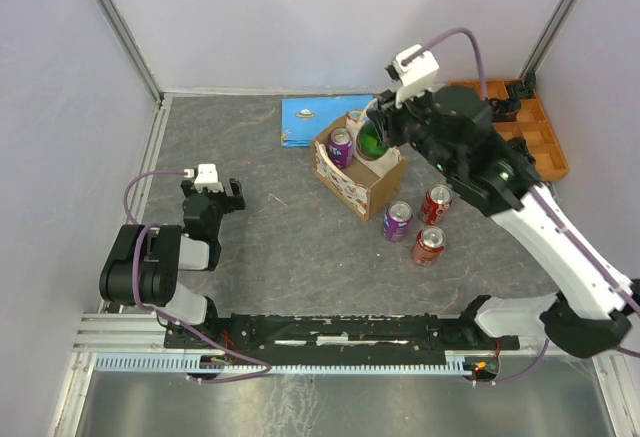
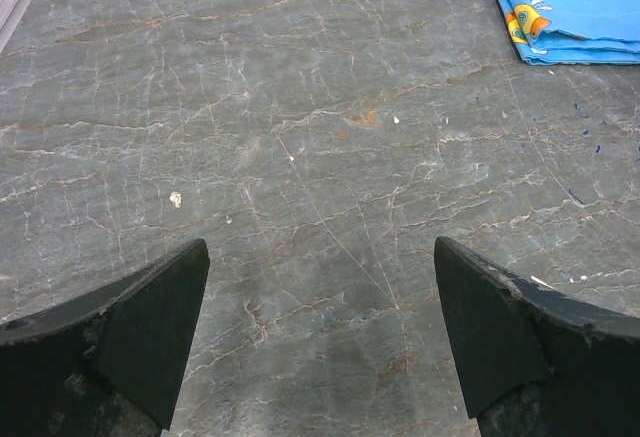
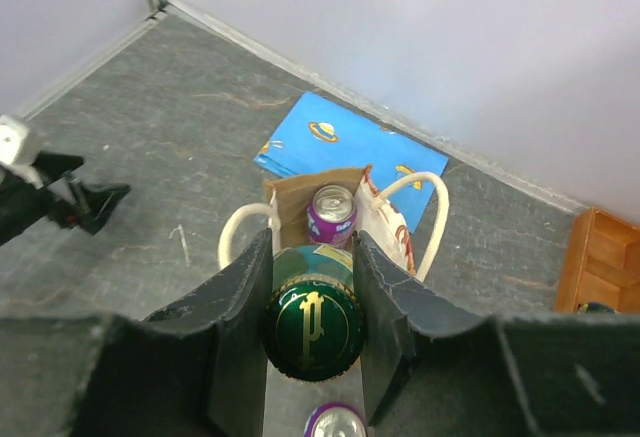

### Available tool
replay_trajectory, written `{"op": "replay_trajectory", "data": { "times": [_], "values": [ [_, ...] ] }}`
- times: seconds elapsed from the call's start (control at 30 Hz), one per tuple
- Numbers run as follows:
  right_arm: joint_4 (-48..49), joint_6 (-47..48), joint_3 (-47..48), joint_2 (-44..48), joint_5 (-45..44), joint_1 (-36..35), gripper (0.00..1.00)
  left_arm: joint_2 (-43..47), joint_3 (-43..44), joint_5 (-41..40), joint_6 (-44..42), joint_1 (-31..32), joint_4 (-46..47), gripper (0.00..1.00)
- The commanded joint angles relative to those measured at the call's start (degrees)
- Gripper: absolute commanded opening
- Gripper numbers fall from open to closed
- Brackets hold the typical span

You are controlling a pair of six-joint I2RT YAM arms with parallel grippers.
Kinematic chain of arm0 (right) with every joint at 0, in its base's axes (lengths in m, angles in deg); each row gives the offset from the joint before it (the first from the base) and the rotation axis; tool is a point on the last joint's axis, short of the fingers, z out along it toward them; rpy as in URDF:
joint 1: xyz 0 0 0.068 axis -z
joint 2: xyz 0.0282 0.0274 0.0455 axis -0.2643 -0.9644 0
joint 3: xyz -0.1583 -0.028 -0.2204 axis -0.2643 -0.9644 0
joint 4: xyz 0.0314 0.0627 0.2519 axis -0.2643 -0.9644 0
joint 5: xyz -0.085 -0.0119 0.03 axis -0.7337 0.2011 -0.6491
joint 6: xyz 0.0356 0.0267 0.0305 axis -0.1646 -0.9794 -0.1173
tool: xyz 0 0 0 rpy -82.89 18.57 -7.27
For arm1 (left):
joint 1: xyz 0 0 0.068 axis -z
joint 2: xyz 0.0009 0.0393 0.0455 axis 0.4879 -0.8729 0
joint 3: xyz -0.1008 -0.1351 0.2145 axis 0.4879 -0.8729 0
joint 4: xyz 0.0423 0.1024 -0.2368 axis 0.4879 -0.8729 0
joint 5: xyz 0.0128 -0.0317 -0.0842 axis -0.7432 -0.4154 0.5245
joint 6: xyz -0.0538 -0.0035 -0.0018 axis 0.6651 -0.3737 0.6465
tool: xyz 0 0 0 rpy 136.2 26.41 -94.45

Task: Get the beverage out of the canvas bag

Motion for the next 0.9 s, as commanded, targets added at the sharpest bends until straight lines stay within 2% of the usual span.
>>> {"op": "replay_trajectory", "data": {
  "times": [0.0, 0.37, 0.63, 0.87],
  "values": [
    [-0.23, 0.4, 0.33, 6.38, 0.3, -2.48, 0.0, 0.02, 0.24, -1.28, -0.14, -0.2, 3.76, 0.99],
    [-6.57, -4.88, -13.72, 11.88, 4.53, -6.43, 0.0, -0.05, 0.17, -1.33, -0.05, -0.2, 3.84, 0.99],
    [1.51, -9.1, -25.35, 11.02, 8.12, -7.04, 0.0, -0.12, 0.15, -1.31, -0.05, -0.2, 3.93, 0.99],
    [7.87, -9.23, -32.46, 8.51, 8.48, -7.09, 0.0, -0.04, 0.15, -1.3, -0.07, -0.2, 3.95, 0.99]
  ]
}}
